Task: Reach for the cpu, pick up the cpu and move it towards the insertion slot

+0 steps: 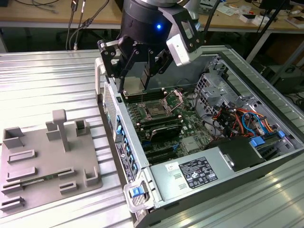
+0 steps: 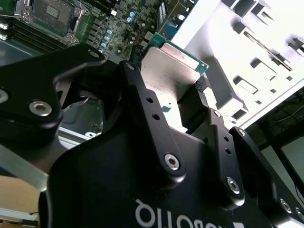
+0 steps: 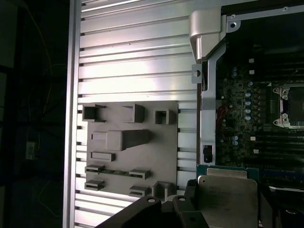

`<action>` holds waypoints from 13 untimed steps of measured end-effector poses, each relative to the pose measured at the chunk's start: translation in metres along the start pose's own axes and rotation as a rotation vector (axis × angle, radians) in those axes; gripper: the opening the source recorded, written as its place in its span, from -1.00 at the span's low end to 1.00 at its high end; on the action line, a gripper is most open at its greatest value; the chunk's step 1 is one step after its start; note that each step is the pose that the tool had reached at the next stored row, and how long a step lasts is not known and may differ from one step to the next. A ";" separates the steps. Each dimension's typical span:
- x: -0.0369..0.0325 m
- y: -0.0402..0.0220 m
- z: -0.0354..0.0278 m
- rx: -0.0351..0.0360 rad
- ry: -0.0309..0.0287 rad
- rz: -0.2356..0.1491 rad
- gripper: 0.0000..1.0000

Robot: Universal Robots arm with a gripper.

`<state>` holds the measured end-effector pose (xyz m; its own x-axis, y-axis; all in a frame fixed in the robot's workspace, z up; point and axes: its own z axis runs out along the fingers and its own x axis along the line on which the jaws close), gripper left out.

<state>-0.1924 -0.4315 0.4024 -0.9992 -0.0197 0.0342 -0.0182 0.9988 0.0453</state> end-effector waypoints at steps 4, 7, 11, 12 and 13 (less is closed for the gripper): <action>-0.0041 -0.0001 -0.0001 0.0001 0.0000 0.000 0.09; -0.0068 -0.0001 -0.0001 0.0001 0.0000 0.000 0.09; -0.0110 -0.0002 -0.0002 0.0001 0.0000 0.000 0.09; -0.0121 -0.0002 -0.0003 0.0002 0.0001 0.000 0.09; -0.0138 -0.0002 -0.0003 0.0003 0.0000 0.000 0.09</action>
<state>-0.1786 -0.4314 0.4022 -0.9992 -0.0197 0.0342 -0.0182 0.9988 0.0451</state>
